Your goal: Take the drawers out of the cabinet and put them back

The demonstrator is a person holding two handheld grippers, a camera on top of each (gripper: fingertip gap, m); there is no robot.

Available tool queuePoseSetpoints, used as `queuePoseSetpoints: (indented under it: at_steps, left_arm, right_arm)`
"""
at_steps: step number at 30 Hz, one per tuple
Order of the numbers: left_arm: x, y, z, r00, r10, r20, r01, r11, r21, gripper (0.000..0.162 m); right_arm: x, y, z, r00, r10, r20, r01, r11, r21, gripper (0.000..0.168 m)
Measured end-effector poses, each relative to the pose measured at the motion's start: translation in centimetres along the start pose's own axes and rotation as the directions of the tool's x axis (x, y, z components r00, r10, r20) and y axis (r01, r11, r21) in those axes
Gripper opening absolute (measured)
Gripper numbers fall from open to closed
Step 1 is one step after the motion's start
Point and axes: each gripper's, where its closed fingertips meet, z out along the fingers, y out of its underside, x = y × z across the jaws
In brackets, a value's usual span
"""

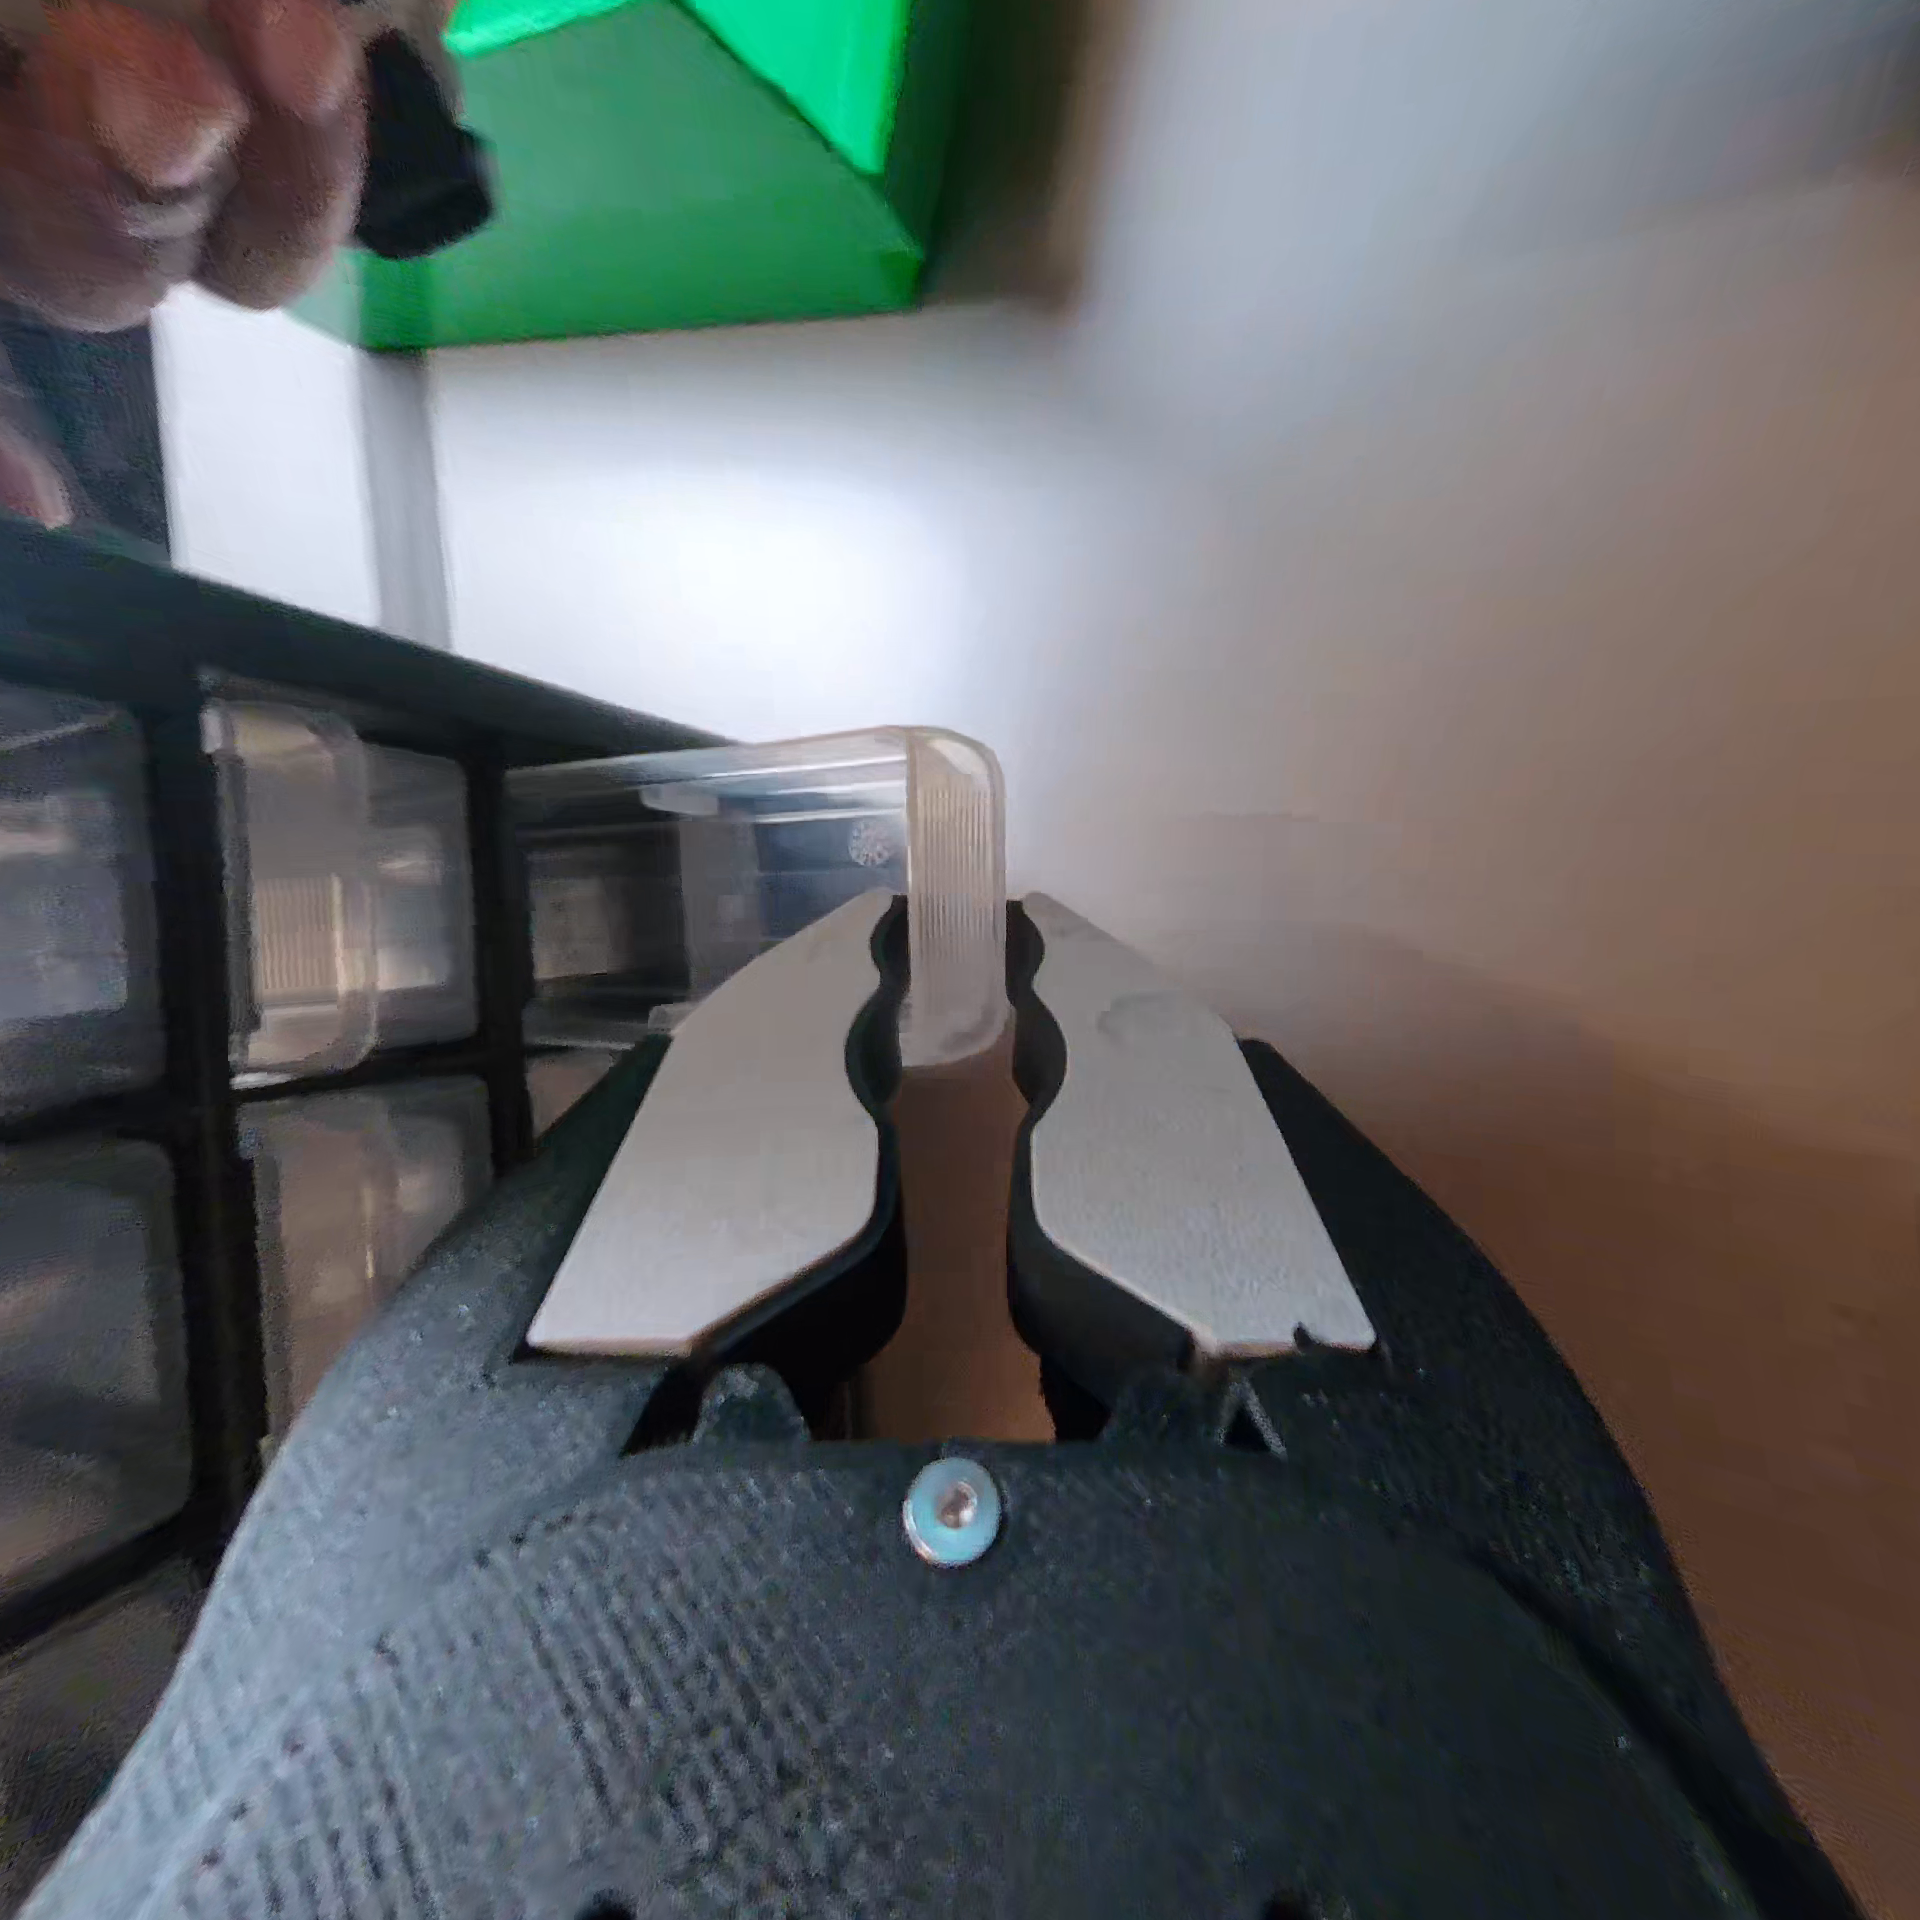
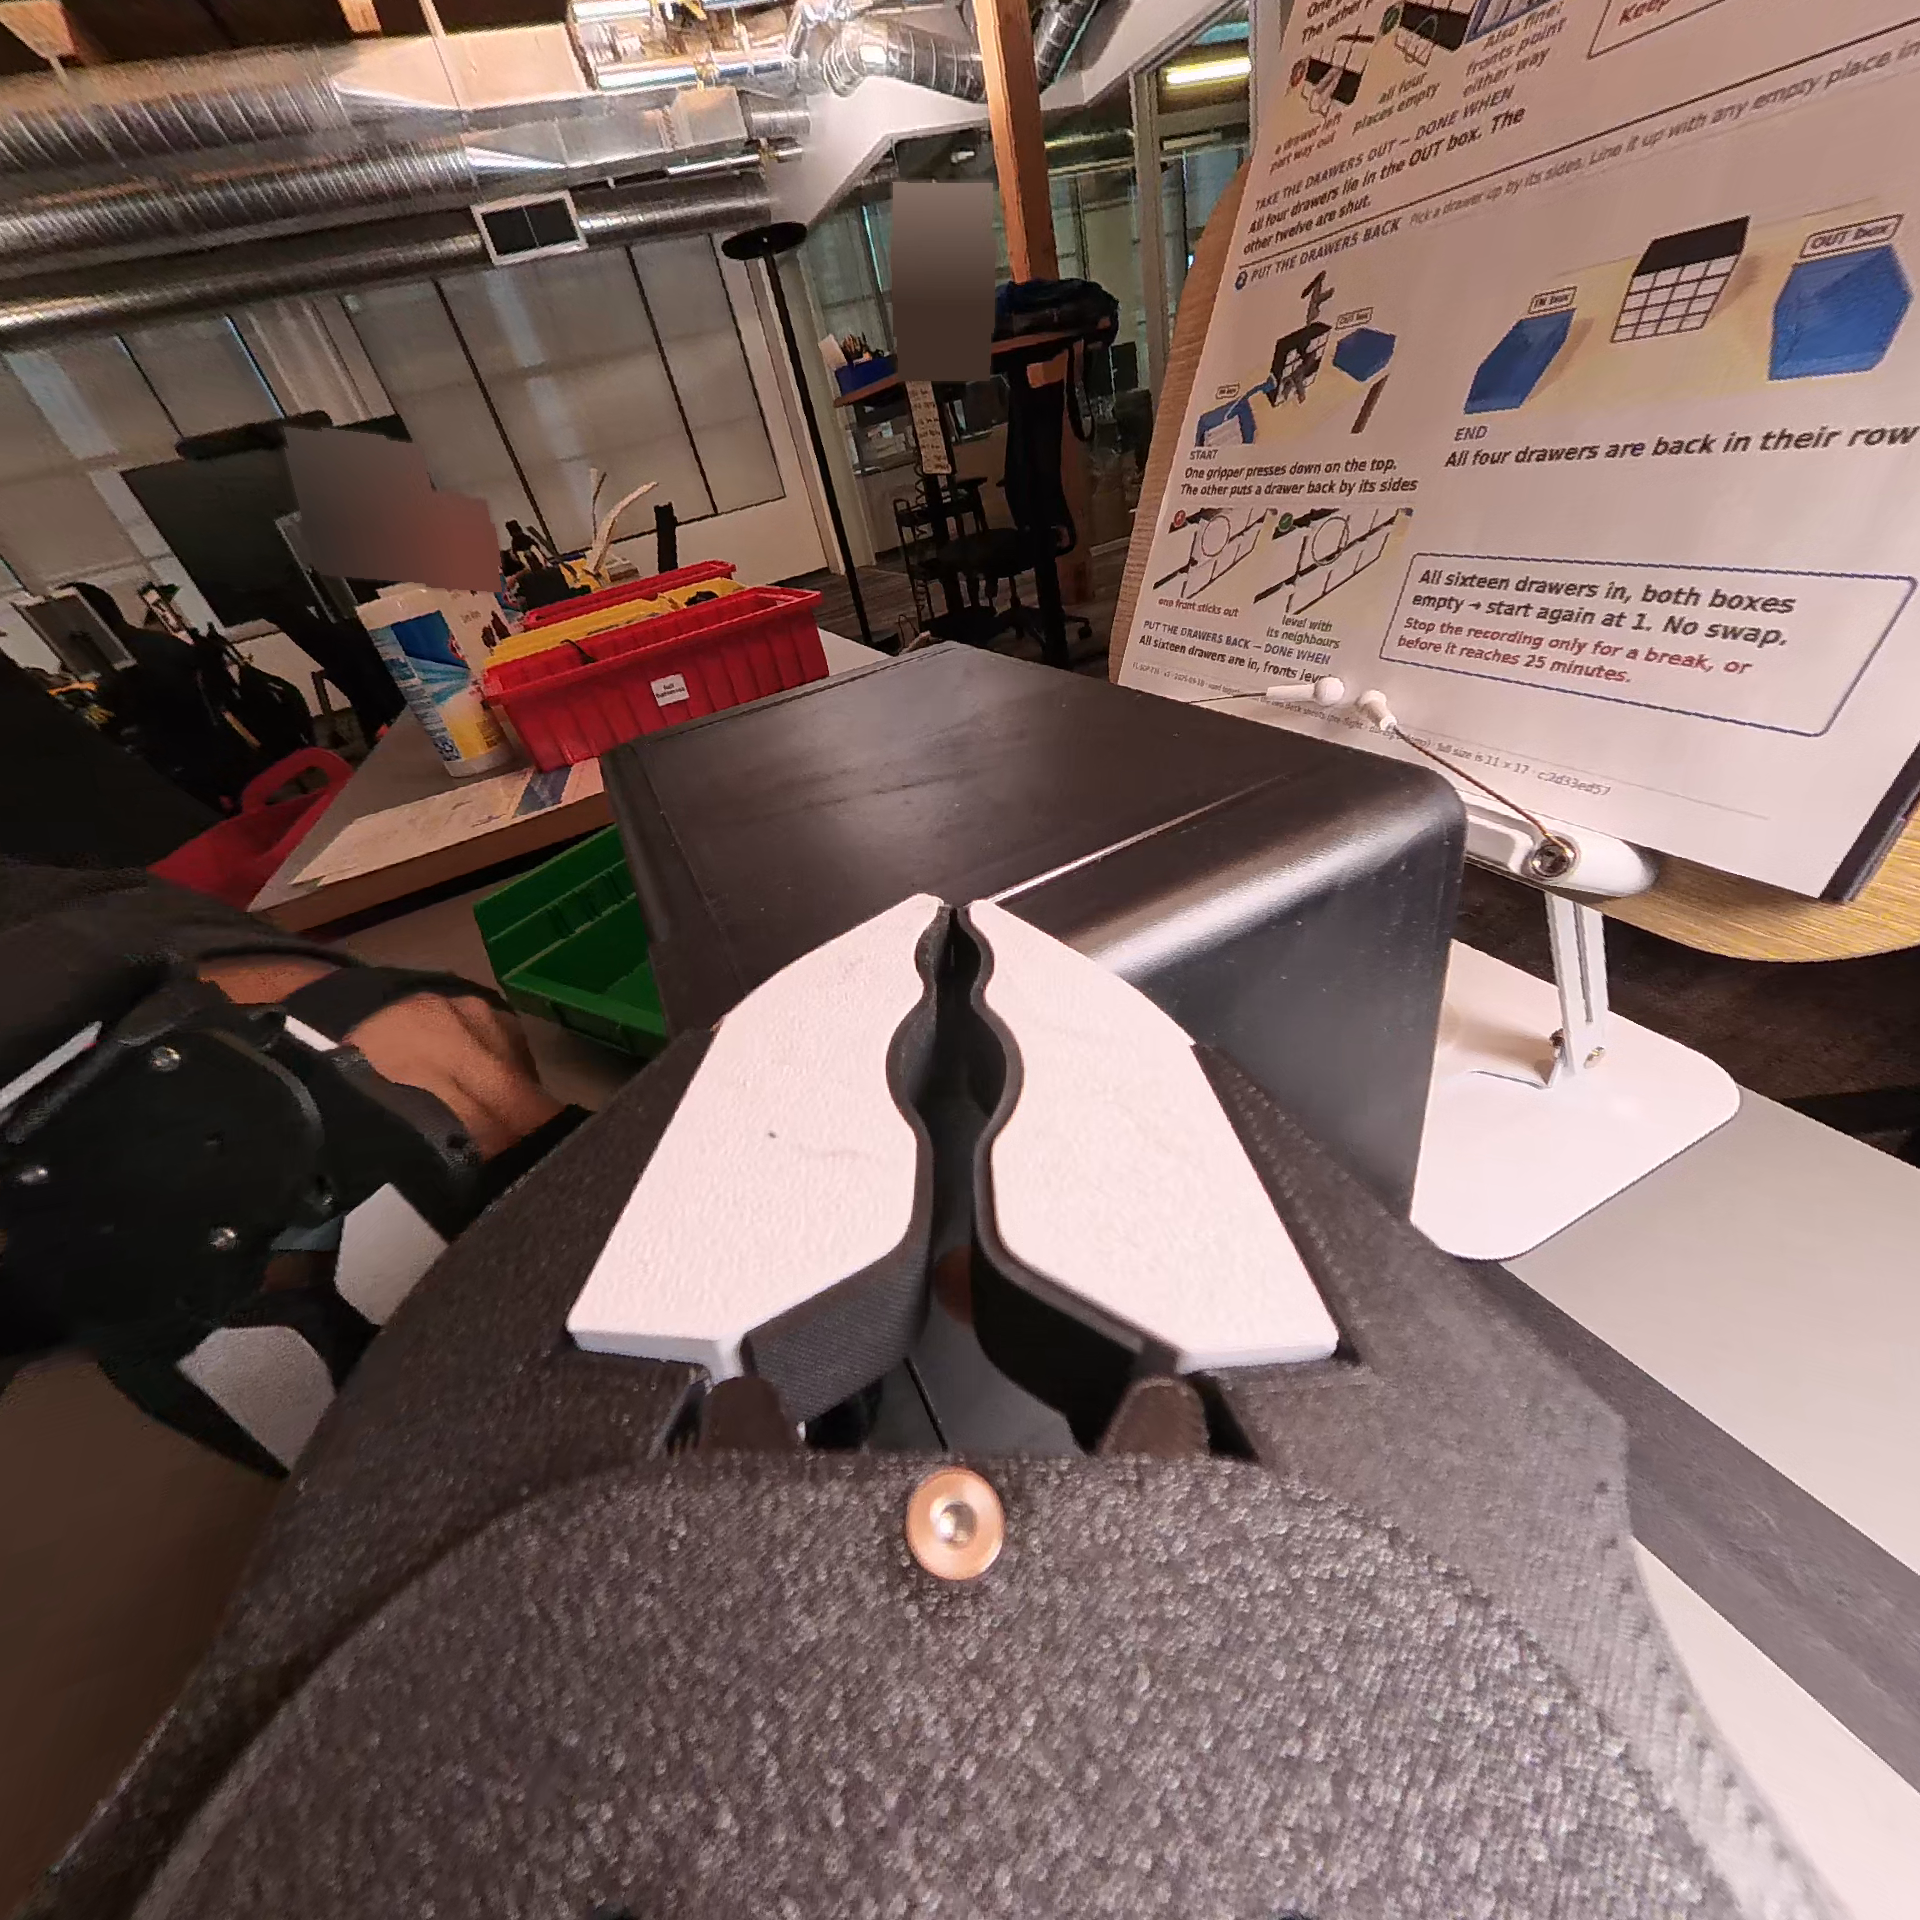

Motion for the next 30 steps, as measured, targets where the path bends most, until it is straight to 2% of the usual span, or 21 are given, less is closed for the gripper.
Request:
queuePoseSetpoints:
  at_steps: [3, 7, 9, 12, 15, 19, 23, 27, 30]
  left_arm:
    - [-1.8, -0.6, 0.8, 0.991, -0.052, 0.125, 0.037, 0.993, 0.115, 0.019]
    - [-5.1, -0.4, 1.2, 0.931, -0.128, 0.341, 0.050, 0.972, 0.229, 0.025]
    - [-6.5, 0.0, 1.2, 0.876, -0.120, 0.467, -0.006, 0.966, 0.260, 0.026]
    - [-7.5, 0.2, 1.0, 0.764, -0.032, 0.644, -0.169, 0.954, 0.249, 0.028]
    - [-7.4, -0.1, 0.9, 0.655, 0.057, 0.753, -0.316, 0.926, 0.205, 0.024]
    - [-6.8, -0.3, 1.0, 0.536, 0.157, 0.830, -0.472, 0.870, 0.141, 0.014]
    - [-6.5, -0.5, 1.1, 0.390, 0.298, 0.871, -0.604, 0.797, -0.002, 0.010]
    - [-6.9, -0.2, 1.2, 0.345, 0.384, 0.857, -0.634, 0.768, -0.089, 0.010]
    - [-7.9, 0.3, 1.5, 0.370, 0.427, 0.825, -0.586, 0.796, -0.150, 0.010]
  right_arm:
    - [0.0, 0.0, 0.0, 1.000, -0.004, -0.003, 0.004, 1.000, -0.003, 0.000]
    - [0.0, 0.0, 0.0, 1.000, 0.000, -0.002, 0.000, 1.000, 0.000, 0.000]
    - [0.0, 0.0, 0.0, 1.000, 0.001, -0.001, -0.001, 1.000, 0.001, 0.000]
    - [0.0, 0.0, 0.0, 1.000, 0.003, 0.002, -0.003, 1.000, 0.003, 0.000]
    - [0.0, 0.0, 0.0, 1.000, 0.008, 0.008, -0.008, 1.000, 0.007, 0.000]
    - [0.0, 0.0, 0.0, 1.000, 0.015, 0.018, -0.016, 1.000, 0.011, 0.000]
    - [0.0, 0.0, 0.0, 0.999, 0.023, 0.025, -0.023, 1.000, 0.017, 0.000]
    - [0.0, 0.0, 0.0, 0.999, 0.029, 0.033, -0.030, 0.999, 0.022, 0.000]
    - [0.0, 0.0, 0.0, 0.999, 0.030, 0.032, -0.031, 0.999, 0.024, 0.000]
